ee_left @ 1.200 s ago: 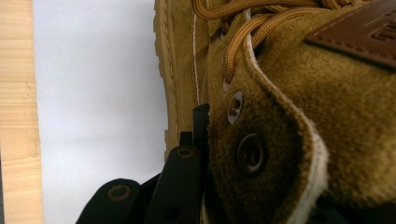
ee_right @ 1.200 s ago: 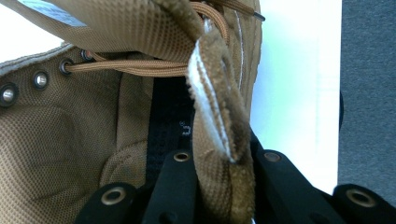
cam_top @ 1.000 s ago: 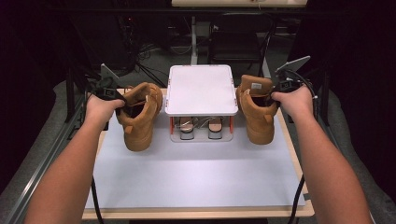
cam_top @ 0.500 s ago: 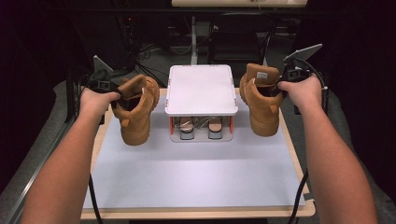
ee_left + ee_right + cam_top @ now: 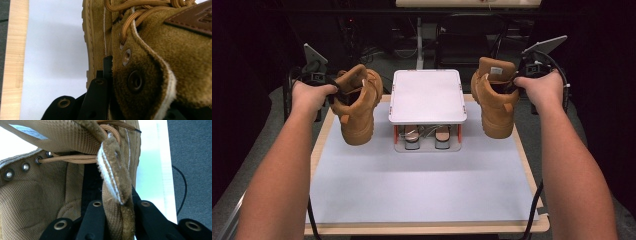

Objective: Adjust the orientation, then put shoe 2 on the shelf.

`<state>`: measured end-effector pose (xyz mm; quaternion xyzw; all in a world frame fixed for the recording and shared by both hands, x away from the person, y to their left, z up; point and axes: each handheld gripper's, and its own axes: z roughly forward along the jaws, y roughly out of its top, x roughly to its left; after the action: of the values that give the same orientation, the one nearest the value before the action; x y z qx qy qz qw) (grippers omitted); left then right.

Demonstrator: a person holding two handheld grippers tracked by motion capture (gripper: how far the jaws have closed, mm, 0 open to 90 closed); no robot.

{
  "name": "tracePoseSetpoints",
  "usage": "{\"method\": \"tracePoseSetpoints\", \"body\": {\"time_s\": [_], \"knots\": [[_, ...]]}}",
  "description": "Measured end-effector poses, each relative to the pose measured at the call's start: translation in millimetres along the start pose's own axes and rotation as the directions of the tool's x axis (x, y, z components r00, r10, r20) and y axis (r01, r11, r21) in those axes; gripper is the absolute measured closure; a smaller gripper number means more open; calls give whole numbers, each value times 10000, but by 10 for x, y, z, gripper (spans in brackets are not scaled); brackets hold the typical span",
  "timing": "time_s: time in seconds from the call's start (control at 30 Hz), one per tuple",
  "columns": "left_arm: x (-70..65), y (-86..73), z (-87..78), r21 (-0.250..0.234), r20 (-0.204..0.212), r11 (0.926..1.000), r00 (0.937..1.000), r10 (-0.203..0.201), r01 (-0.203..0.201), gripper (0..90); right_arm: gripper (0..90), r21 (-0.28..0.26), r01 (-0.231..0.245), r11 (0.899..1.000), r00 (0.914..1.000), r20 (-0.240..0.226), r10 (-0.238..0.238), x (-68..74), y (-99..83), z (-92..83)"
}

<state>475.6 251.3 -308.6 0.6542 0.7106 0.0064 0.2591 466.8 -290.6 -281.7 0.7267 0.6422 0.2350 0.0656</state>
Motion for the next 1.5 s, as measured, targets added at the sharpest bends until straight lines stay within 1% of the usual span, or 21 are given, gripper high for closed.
{"method": "tracePoseSetpoints", "body": {"time_s": [0.03, 0.13, 0.27, 0.3, 0.4, 0.5, 0.7, 0.8, 0.9, 0.93, 1.03, 1.07, 1.1, 1.2, 1.23, 1.27, 1.3, 1.37, 1.4, 1.43, 1.5], "knots": [[-8, 8, -16, 60, 6, 10000, 10000, 40, -40, 854, 835, 0, 0, 10000, 10000, 0, 0, 0, 0, 0], [-62, 22, -46, 7, -58, 10000, 10000, 49, -49, 854, 834, -157, 38, 9999, 10000, -34, -39, 55, 23, -68], [-76, 33, -65, 32, -17, 10000, 10000, 38, -38, 854, 835, -203, 53, 9998, 10000, -59, -54, 101, 34, -101], [-93, 39, -73, -78, 11, 10000, 10000, -50, 51, 854, 834, -238, 43, 9997, 9999, -97, -45, 117, 37, -107], [-103, 56, -106, -53, 54, 10000, 10000, -40, 40, 853, 834, -278, 57, 9996, 9999, -117, -60, 167, 53, -125], [-110, 84, -156, -183, 183, 9997, 9997, -170, 174, 853, 834, -244, 113, 9996, 9999, -126, -116, 198, 65, -139], [-157, 123, -238, -315, 169, 9991, 9994, -290, 295, 852, 834, -380, 26, 9993, 9999, -142, -32, 233, 85, -164], [-182, 140, -264, -336, 210, 9989, 9993, -308, 315, 852, 834, -429, 72, 9991, 9999, -136, -78, 257, 91, -172], [-241, 164, -274, -340, 210, 9990, 9994, -279, 286, 851, 834, -520, 41, 9986, 9999, -159, -50, 296, 96, -169], [-257, 173, -275, -304, 224, 9993, 9996, -198, 205, 851, 833, -504, 47, 9987, 9999, -164, -55, 313, 99, -171], [-306, 183, -263, -342, 250, 9992, 9994, -221, 229, 852, 834, -570, 82, 9983, 9997, -219, -95, 360, 104, -161], [-362, 197, -249, -343, 308, 9993, 9994, -166, 177, 852, 834, -591, 72, 9982, 9997, -219, -85, 384, 107, -156], [-384, 204, -244, -295, 334, 9995, 9994, -104, 114, 851, 833, -569, 90, 9983, 9996, -265, -105, 402, 110, -153], [-470, 217, -210, -323, 441, 9992, 9988, -202, 217, 851, 833, -574, 102, 9983, 9993, -345, -121, 465, 120, -144], [-470, 217, -210, -323, 441, 9992, 9988, -202, 217, 851, 833, -574, 102, 9983, 9993, -345, -121, 465, 120, -144], [-523, 222, -192, -264, 433, 9996, 9990, -127, 139, 851, 833, -597, 105, 9982, 9989, -445, -132, 512, 129, -131], [-556, 223, -177, -331, 414, 9992, 9989, -197, 211, 851, 833, -617, 116, 9980, 9988, -462, -145, 527, 132, -128], [-583, 226, -167, -286, 421, 9994, 9990, -177, 189, 851, 834, -613, 143, 9980, 9983, -546, -177, 571, 141, -120], [-615, 230, -153, -283, 420, 9993, 9989, -219, 231, 851, 834, -613, 143, 9980, 9983, -546, -177, 571, 141, -120], [-673, 239, -119, -268, 464, 9992, 9985, -279, 292, 850, 833, -682, 168, 9975, 9978, -636, -212, 614, 139, -102], [-692, 242, -104, -240, 514, 9995, 9985, -197, 209, 850, 833, -672, 190, 9976, 9976, -650, -234, 627, 138, -97]]}}
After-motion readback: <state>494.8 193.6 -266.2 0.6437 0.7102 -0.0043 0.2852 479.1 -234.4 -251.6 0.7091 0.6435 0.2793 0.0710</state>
